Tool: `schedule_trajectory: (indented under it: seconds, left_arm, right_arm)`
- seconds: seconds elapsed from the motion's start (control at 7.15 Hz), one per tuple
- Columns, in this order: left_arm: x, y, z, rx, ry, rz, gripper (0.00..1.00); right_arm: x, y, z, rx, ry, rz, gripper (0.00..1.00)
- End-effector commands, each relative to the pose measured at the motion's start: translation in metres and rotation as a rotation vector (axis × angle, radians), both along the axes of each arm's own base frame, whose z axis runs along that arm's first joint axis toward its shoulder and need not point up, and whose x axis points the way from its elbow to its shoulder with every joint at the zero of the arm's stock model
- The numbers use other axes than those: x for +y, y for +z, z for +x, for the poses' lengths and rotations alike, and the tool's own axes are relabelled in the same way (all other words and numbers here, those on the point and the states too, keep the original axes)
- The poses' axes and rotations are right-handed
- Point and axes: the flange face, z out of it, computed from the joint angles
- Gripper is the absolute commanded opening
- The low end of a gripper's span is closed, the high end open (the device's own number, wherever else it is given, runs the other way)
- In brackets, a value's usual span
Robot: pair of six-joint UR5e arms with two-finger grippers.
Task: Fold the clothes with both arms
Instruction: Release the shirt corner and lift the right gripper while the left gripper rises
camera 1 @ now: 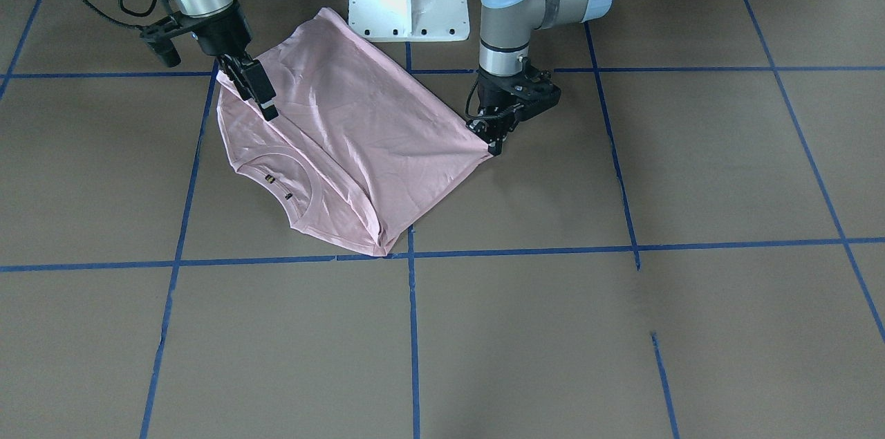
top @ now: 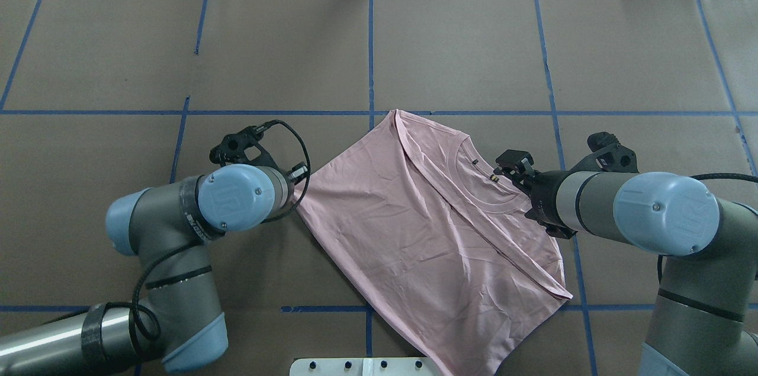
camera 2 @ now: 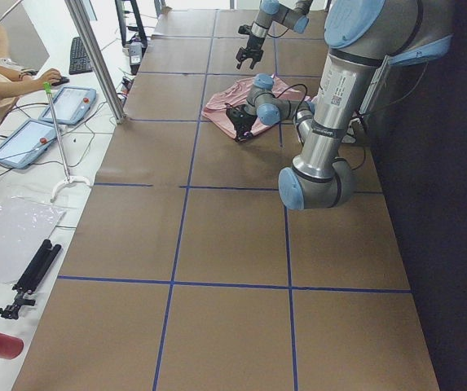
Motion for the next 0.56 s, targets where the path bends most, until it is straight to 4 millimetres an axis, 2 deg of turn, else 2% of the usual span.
schedule_trajectory:
  seconds: [0.0,0.14,0.28,0.42]
  left_arm:
    - [-0.108,0.027,-0.052,-0.015,-0.078,0.189,0.0]
    - [-0.169,0.049,-0.053,0.025,-0.116,0.282,0.0]
    - [-0.243,0.057,-0.046,0.034,-0.163,0.327,0.0]
    - [-0.292,0.041,-0.063,0.021,-0.145,0.348,0.0]
  right_arm:
    - [0.0,-0.003,0.001,-0.007,0.002,0.002,1.0]
    - [0.001,-0.007,0.003,-0.016,0.004,0.004,1.0]
    - [0.001,-0.011,0.004,-0.027,0.005,0.006,1.0]
    - [0.001,-0.019,0.001,-0.04,0.005,0.01,1.0]
